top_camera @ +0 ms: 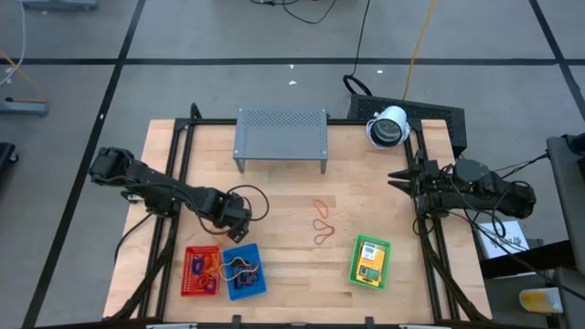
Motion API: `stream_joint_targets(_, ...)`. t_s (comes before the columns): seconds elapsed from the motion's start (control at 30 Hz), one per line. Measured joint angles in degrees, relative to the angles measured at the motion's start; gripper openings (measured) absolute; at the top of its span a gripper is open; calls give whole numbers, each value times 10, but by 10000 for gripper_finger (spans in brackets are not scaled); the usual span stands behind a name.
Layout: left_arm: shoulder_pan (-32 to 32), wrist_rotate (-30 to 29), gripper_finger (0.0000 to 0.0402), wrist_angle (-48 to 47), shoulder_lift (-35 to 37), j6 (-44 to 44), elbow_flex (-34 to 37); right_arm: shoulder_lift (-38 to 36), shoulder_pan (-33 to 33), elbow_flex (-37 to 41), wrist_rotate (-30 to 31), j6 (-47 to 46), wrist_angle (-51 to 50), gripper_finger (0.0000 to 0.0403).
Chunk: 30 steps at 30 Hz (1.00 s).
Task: Pick & Place Office Desk Supplies
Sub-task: Put the orange rubber band into the blue bin
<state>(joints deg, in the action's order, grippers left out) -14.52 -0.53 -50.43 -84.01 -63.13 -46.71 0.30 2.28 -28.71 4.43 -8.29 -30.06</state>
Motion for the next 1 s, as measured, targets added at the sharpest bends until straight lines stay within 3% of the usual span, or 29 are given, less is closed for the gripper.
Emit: stream_joint_targets(1.0, 13, 34, 326, 11, 0, 31, 27, 0, 0, 0, 0, 0, 0, 89)
